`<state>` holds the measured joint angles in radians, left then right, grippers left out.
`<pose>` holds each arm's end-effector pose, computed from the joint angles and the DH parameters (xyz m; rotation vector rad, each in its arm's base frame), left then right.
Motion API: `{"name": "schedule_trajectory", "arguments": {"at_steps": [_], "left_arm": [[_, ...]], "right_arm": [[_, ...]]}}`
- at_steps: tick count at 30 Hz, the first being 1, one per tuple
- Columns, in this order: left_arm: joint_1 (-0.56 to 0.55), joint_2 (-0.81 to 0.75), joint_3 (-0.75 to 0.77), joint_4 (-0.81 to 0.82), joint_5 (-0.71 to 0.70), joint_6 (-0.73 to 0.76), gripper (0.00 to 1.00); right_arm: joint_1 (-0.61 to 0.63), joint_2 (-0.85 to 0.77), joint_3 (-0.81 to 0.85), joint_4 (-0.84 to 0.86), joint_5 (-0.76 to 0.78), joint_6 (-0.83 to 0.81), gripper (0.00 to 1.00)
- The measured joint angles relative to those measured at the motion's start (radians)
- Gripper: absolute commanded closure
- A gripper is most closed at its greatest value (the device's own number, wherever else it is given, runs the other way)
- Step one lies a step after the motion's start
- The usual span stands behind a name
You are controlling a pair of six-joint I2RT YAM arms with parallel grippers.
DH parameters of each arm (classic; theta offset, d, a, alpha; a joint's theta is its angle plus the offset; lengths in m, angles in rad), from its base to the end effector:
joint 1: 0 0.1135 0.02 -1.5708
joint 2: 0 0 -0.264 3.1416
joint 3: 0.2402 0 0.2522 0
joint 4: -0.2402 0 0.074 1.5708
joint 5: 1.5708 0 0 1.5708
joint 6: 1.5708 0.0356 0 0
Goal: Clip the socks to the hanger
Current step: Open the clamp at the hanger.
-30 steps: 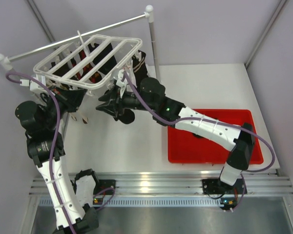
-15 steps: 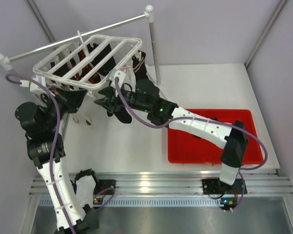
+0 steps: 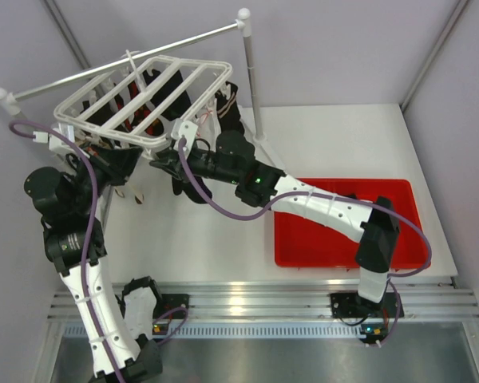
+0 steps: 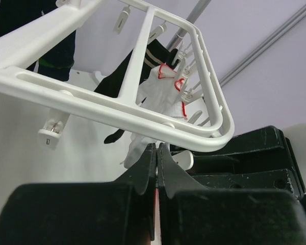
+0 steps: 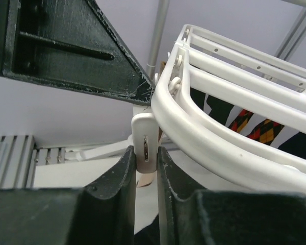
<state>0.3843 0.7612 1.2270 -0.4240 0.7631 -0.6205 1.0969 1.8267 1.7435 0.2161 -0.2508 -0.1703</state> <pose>0.1209 0.0223 0.4634 -0.1687 1.5827 -0.7654 0.1945 0.3986 0.4227 -1.0592 1.0779 0.9324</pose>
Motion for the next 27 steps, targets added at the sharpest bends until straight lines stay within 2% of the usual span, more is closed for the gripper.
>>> {"name": "schedule_trajectory", "arguments": {"at_steps": [2, 3, 6, 8, 17, 27], "left_arm": [[0.0, 0.0, 0.0, -0.002, -0.001, -0.005, 0.9], [0.0, -0.003, 0.0, -0.003, -0.001, -0.008, 0.79], [0.0, -0.013, 0.0, -0.019, 0.011, -0.014, 0.62], [0.0, -0.022, 0.0, -0.035, 0.019, -0.02, 0.55], [-0.001, -0.055, 0.0, -0.055, 0.042, -0.037, 0.46], [-0.001, -0.026, 0.028, -0.059, 0.029, 0.022, 0.46]], "right_arm": [[0.003, 0.0, 0.0, -0.002, -0.002, -0.019, 1.0], [0.003, 0.0, 0.0, -0.003, -0.002, -0.024, 1.0], [0.004, 0.0, 0.0, -0.003, -0.004, -0.049, 1.0], [0.005, 0.0, 0.0, -0.003, -0.005, -0.058, 1.0], [0.005, 0.0, 0.0, -0.023, -0.005, -0.098, 1.0], [0.005, 0.0, 0.004, -0.058, -0.005, -0.11, 1.0]]}}
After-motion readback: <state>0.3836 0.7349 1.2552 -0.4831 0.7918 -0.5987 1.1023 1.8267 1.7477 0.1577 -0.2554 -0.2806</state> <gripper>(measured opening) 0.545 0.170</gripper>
